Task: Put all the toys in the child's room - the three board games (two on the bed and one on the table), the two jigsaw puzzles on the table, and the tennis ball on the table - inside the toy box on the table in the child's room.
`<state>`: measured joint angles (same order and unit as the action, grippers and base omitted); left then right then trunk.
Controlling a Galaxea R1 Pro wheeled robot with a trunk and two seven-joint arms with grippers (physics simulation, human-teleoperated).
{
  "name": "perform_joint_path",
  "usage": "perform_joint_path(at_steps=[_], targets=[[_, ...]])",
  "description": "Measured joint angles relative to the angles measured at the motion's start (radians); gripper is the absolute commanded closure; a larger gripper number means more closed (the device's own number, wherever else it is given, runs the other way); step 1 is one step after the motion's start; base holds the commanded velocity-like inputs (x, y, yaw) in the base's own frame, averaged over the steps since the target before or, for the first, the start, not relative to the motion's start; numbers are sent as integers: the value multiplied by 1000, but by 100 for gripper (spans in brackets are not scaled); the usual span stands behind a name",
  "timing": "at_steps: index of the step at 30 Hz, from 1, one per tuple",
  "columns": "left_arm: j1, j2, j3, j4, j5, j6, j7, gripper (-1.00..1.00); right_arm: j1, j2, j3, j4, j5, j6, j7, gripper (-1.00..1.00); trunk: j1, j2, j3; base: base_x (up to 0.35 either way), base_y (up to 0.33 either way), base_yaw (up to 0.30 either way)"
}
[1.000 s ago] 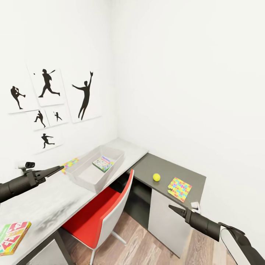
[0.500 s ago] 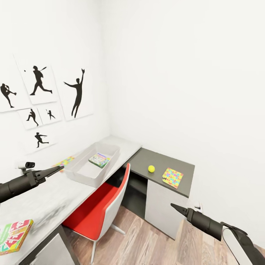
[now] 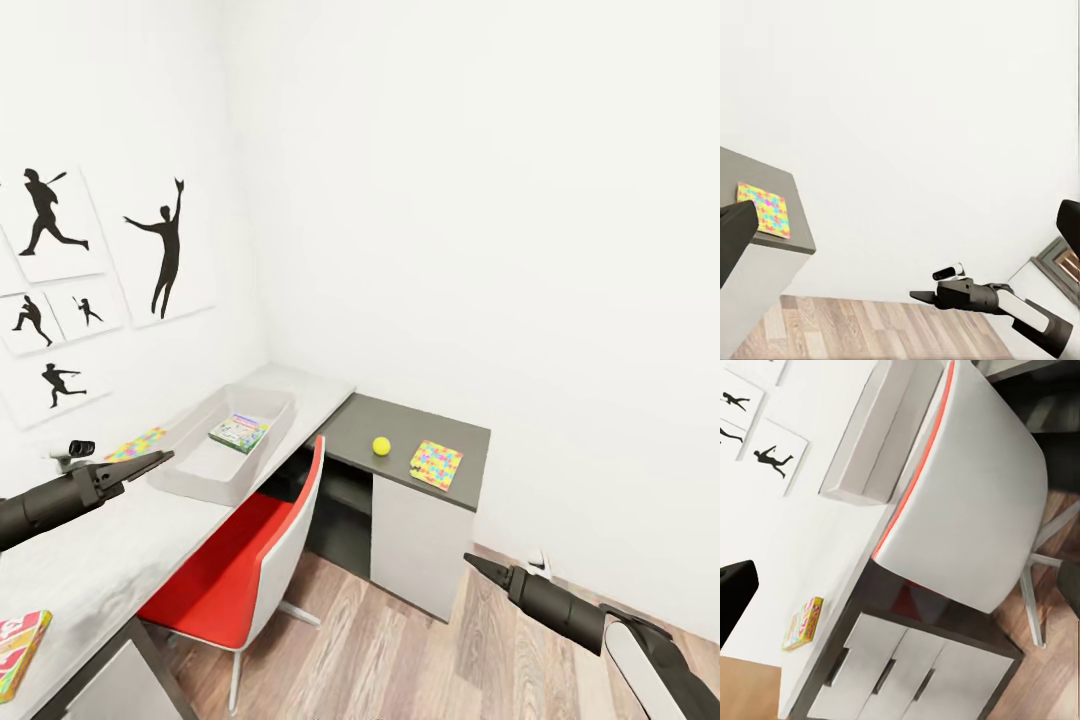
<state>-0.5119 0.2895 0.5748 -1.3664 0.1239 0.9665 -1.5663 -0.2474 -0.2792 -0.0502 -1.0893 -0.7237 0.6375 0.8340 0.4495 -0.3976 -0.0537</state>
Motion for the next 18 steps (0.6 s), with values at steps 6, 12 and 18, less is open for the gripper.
perform_joint_path(at_steps=[6,12,18], targets=[[0,0,0,0,0,0,0,-100,0,0,0,0,0,0,-1,-100,0,0,-6,-76,0,-225],[0,-1,0,0,0,0,0,-100,0,0,0,0,0,-1,-1,-100,0,0,-12,-76,0,-225],[0,-1,0,0,0,0,0,-100,0,0,0,0,0,-2,0,-100,0,0,-18,-75,0,-226]])
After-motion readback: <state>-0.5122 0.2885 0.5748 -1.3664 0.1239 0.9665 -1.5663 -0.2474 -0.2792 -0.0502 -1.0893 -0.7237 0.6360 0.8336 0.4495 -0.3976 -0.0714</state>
